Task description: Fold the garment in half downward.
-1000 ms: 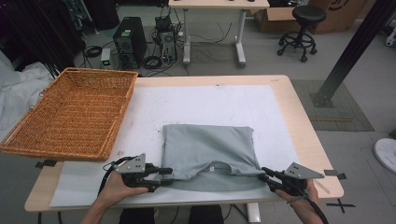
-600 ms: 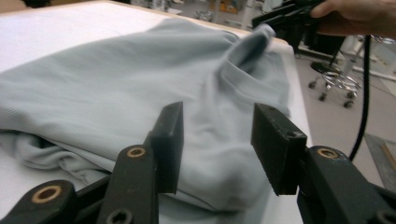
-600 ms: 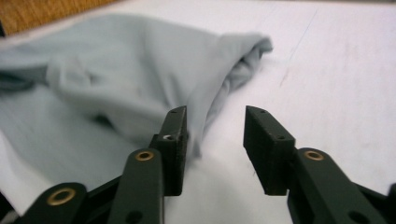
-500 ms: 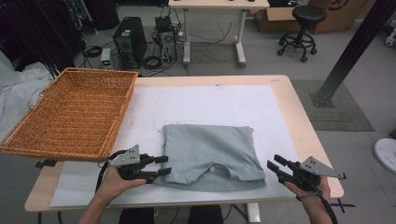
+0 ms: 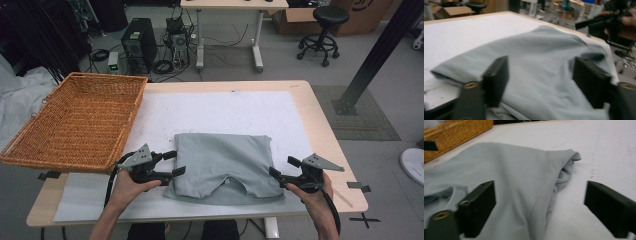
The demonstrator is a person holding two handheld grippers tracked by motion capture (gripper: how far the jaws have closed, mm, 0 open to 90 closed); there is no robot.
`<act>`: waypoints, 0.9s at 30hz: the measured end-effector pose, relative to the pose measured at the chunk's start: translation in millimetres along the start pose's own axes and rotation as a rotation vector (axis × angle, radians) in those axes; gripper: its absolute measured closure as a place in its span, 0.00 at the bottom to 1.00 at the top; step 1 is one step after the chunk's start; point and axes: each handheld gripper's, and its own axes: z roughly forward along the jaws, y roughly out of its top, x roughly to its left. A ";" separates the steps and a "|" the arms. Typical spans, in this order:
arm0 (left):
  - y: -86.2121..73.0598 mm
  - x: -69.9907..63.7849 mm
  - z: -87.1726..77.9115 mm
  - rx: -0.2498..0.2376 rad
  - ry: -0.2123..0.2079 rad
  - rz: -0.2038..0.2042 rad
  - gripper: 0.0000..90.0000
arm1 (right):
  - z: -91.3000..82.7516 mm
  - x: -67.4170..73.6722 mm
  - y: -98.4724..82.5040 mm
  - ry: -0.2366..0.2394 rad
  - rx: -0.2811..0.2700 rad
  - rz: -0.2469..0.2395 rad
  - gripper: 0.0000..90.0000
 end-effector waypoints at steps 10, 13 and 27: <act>22.3 8.0 -0.9 -0.075 0.090 -0.099 0.08 | 16.4 3.3 21.0 -0.063 -0.088 -0.035 0.01; 25.7 10.4 -0.4 -0.077 0.133 -0.111 0.07 | 23.2 3.6 23.3 -0.076 -0.096 -0.033 0.00; 29.7 11.8 -12.0 -0.100 0.151 -0.085 0.07 | 42.8 12.7 21.7 -0.088 -0.100 -0.045 0.01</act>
